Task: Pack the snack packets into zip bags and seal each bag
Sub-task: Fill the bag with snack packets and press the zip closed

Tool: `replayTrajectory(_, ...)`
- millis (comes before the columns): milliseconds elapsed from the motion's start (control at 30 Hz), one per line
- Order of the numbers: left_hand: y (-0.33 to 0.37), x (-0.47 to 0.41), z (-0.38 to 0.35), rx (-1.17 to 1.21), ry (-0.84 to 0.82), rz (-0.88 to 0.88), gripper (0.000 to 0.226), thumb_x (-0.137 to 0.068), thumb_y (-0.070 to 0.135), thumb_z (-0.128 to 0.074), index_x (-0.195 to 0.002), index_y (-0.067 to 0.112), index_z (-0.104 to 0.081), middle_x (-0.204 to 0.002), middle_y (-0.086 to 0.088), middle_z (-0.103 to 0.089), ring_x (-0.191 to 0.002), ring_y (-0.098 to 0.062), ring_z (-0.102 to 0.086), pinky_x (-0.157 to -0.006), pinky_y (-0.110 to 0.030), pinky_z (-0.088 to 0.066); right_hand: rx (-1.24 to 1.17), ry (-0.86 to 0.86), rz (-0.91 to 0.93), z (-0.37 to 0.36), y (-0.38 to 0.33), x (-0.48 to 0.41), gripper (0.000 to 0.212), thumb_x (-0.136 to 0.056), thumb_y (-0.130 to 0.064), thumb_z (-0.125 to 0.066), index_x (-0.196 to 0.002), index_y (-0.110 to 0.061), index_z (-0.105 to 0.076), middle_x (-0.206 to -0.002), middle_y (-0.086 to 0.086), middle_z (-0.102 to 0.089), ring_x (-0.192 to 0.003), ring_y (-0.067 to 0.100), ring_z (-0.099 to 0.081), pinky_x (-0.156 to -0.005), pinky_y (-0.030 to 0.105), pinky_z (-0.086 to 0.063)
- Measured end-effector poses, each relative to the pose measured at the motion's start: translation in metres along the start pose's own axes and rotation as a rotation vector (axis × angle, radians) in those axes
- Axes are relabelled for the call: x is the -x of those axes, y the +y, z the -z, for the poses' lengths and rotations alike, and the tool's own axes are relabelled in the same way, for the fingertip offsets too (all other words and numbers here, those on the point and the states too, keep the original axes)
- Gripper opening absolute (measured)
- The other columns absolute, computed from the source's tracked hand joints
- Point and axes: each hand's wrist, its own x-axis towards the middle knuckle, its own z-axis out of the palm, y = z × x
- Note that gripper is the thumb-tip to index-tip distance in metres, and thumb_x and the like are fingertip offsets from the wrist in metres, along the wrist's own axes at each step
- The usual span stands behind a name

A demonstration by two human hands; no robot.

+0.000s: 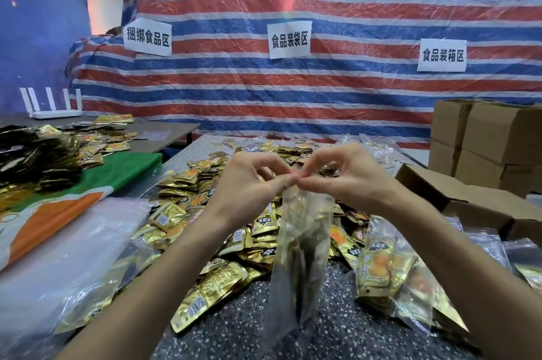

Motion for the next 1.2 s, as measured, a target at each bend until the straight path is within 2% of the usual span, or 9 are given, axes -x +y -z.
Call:
replayTrajectory(100,0.001,0.002,0.001,-0.028,-0.033,-0.004,0.006,-0.086,0.021,-0.077,-0.082,0.026,-0.076,-0.078,0.010,-0.073,-0.074,-0.020,-0.066,-0.067,-0.042,-0.055,-0.037,-0.008,-0.026,0.000,-0.002,0.000,0.008,-0.081,-0.023,-0.082,-0.083,-0.017,-0.078,-0.081,0.001,-0.074,-0.083,0.019,-0.069,-0.084,0.046,-0.056)
replayTrajectory(200,0.001,0.003,0.004,-0.039,-0.073,0.003,0.007,-0.087,0.023,-0.075,-0.082,0.028,-0.074,-0.080,0.012,-0.072,-0.074,-0.015,-0.066,-0.066,-0.035,-0.054,-0.092,-0.022,-0.051,0.000,-0.003,0.002,0.007,-0.080,-0.020,-0.083,-0.083,-0.015,-0.078,-0.080,0.006,-0.074,-0.080,0.029,-0.069,-0.079,0.055,-0.057)
replayTrajectory(533,0.004,-0.001,0.009,0.019,-0.110,0.018,0.011,-0.088,0.011,-0.073,-0.083,0.021,-0.073,-0.067,0.016,-0.068,-0.063,0.003,-0.059,-0.058,-0.013,-0.045,-0.127,-0.074,-0.107,0.005,-0.016,-0.001,0.006,-0.079,-0.020,-0.084,-0.079,-0.020,-0.078,-0.076,0.010,-0.074,-0.068,0.019,-0.066,-0.067,0.037,-0.053)
replayTrajectory(600,0.005,-0.001,0.008,0.021,-0.113,0.017,0.011,-0.089,0.012,-0.072,-0.084,0.022,-0.072,-0.069,0.014,-0.068,-0.065,0.001,-0.060,-0.060,-0.014,-0.047,-0.114,-0.088,-0.123,0.004,-0.019,-0.003,0.006,-0.081,-0.016,-0.082,-0.080,-0.014,-0.076,-0.080,0.015,-0.072,-0.069,0.016,-0.061,-0.068,0.039,-0.049)
replayTrajectory(667,0.006,0.000,0.007,0.014,-0.119,0.010,0.009,-0.090,0.012,-0.071,-0.086,0.020,-0.072,-0.074,0.011,-0.068,-0.070,-0.002,-0.062,-0.063,-0.018,-0.050,-0.091,-0.098,-0.137,0.003,-0.021,-0.003,0.007,-0.082,-0.015,-0.081,-0.079,-0.015,-0.075,-0.081,0.013,-0.073,-0.068,0.010,-0.059,-0.067,0.030,-0.048)
replayTrajectory(767,0.008,0.002,0.007,0.014,-0.122,0.015,0.004,-0.091,0.011,-0.070,-0.088,0.015,-0.071,-0.081,0.002,-0.069,-0.077,-0.014,-0.065,-0.071,-0.034,-0.055,-0.082,-0.123,-0.147,0.002,-0.023,-0.002,0.008,-0.083,-0.014,-0.079,-0.078,-0.015,-0.073,-0.080,0.011,-0.072,-0.068,0.008,-0.060,-0.066,0.025,-0.048)
replayTrajectory(867,0.011,0.004,0.006,0.012,-0.106,0.018,0.001,-0.090,0.009,-0.071,-0.089,0.009,-0.071,-0.084,-0.008,-0.070,-0.083,-0.030,-0.066,-0.076,-0.046,-0.053,-0.076,-0.159,-0.141,0.001,-0.023,-0.003,0.013,-0.085,-0.013,-0.077,-0.074,-0.016,-0.070,-0.073,0.005,-0.067,-0.067,0.009,-0.057,-0.065,0.027,-0.046)
replayTrajectory(1000,0.011,0.006,0.007,-0.002,-0.098,0.028,0.000,-0.089,0.008,-0.072,-0.089,0.008,-0.072,-0.084,-0.007,-0.070,-0.081,-0.025,-0.066,-0.076,-0.047,-0.054,-0.050,-0.178,-0.128,0.000,-0.024,-0.002,0.012,-0.086,-0.016,-0.077,-0.075,-0.017,-0.071,-0.080,0.012,-0.071,-0.069,0.012,-0.061,-0.071,0.041,-0.054)
replayTrajectory(1200,0.007,0.010,0.011,0.009,-0.141,0.061,0.004,-0.090,0.011,-0.071,-0.093,0.009,-0.074,-0.090,-0.007,-0.074,-0.088,-0.028,-0.070,-0.084,-0.051,-0.055,-0.069,-0.187,-0.131,0.000,-0.022,0.001,0.008,-0.085,-0.019,-0.080,-0.079,-0.019,-0.075,-0.080,0.008,-0.074,-0.071,0.017,-0.067,-0.075,0.043,-0.055)
